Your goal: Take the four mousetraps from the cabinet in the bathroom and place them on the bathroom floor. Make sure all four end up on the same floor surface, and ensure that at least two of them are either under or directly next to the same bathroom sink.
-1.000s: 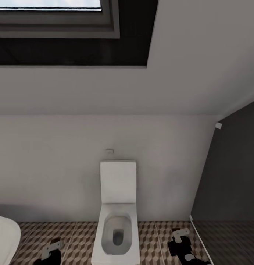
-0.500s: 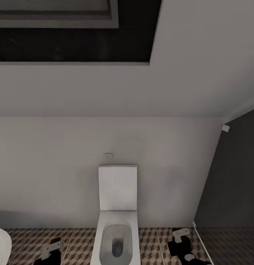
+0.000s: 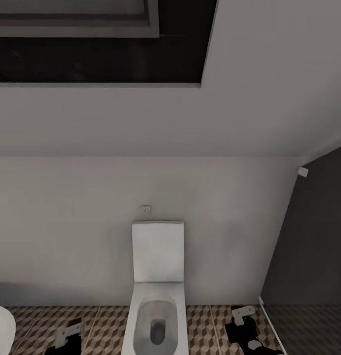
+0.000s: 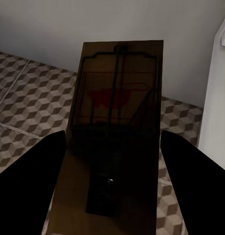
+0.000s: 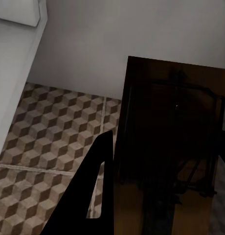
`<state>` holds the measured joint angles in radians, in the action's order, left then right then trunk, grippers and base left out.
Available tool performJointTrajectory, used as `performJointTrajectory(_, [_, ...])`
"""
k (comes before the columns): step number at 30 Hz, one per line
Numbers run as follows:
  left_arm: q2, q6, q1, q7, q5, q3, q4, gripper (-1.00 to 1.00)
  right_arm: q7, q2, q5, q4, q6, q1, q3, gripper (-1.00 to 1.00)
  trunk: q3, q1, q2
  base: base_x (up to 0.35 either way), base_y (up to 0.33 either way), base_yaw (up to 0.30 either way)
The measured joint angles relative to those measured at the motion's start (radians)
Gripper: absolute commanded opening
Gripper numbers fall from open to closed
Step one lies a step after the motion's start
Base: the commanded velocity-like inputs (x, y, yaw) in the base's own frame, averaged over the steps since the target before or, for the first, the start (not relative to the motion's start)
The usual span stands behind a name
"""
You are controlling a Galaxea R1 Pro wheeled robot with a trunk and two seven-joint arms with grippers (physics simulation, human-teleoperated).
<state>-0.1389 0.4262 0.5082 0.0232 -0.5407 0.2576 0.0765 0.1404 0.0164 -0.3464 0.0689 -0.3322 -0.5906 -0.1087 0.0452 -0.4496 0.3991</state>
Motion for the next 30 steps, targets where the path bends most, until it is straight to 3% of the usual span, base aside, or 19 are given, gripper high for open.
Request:
performJointTrajectory(11, [-0.001, -0.004, 0.000, 0.026, -0.004, 0.002, -0.001, -1.00, 0.000, 0.000, 0.003, -0.001, 0.000, 0.000, -0.004, -1.00, 0.000, 0.000, 0.000, 0.000, 0.000, 0.000])
performJointTrajectory(30, [0.008, -0.015, 0.000, 0.018, -0.001, 0.007, -0.054, -1.00, 0.002, 0.011, 0.005, -0.037, 0.000, 0.000, -0.010, -1.00, -0.006, -0.008, 0.014, 0.000, 0.000, 0.000])
